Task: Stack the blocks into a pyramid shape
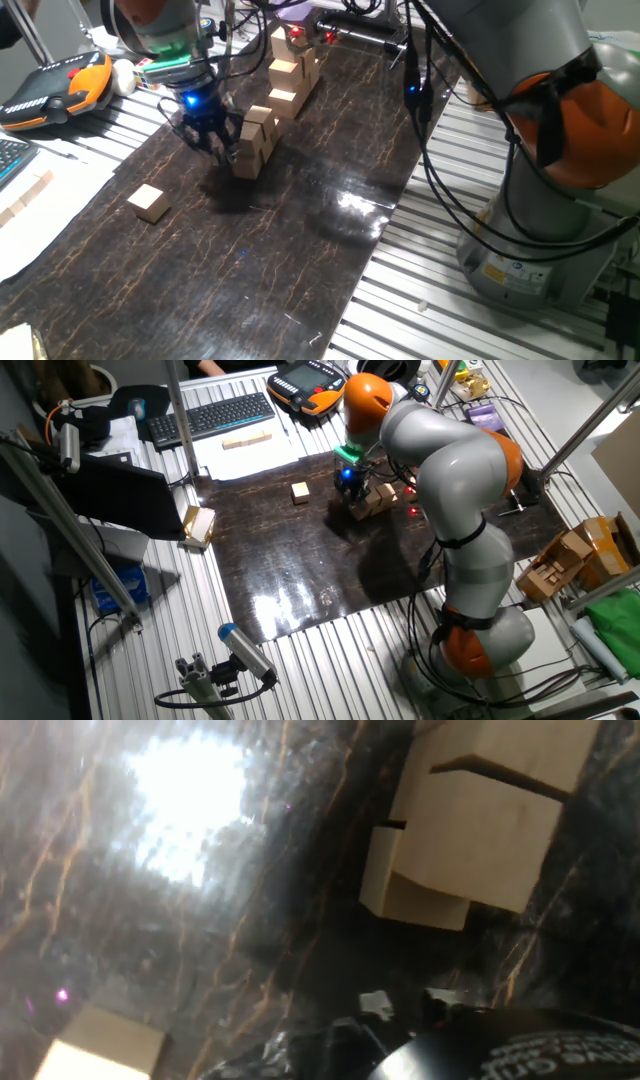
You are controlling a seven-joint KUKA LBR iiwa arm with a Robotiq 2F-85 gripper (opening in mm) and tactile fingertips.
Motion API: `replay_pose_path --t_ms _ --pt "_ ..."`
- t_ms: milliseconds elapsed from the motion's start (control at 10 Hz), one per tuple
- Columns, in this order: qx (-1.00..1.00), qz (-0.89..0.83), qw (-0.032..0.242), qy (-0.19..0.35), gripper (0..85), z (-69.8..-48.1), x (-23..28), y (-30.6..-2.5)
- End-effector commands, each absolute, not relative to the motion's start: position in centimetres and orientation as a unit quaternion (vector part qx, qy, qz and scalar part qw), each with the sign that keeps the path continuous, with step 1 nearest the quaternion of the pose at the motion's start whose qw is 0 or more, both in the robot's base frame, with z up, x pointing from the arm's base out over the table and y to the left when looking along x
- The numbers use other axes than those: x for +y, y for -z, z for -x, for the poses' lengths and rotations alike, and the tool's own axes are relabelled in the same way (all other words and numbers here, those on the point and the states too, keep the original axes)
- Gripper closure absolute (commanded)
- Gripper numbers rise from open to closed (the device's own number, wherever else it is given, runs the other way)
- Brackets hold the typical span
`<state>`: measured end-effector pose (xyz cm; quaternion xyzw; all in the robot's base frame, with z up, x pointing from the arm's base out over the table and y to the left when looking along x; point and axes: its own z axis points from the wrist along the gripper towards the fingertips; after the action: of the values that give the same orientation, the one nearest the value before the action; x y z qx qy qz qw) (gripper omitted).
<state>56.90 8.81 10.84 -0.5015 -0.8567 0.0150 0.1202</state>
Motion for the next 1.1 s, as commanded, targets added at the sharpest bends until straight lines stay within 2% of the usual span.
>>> replay_pose_path --t_ms 0,100,200,300,400,500,700,900,1000 --pt "-0.974 0.191 0.105 -0.058 70.7 -56.89 8.82 -10.84" --pt "-0.983 0.136 0.101 -0.070 75.3 -56.89 8.82 -10.84" --pt "-0.989 0.087 0.100 -0.062 81.7 -56.89 8.82 -10.84" --pt "-0.993 0.029 0.100 -0.052 84.3 -56.89 8.82 -10.84" --pt "-0.993 -0.050 0.095 -0.039 84.3 -56.89 8.82 -10.84" --pt "-0.994 -0.084 0.059 -0.024 84.3 -56.89 8.82 -10.84" --pt "-0.990 -0.122 0.072 0.002 84.3 -56.89 8.82 -10.84" --pt "-0.982 -0.168 0.078 -0.037 84.3 -56.89 8.82 -10.84" --pt "-0.982 -0.174 0.073 -0.023 84.3 -56.89 8.82 -10.84"
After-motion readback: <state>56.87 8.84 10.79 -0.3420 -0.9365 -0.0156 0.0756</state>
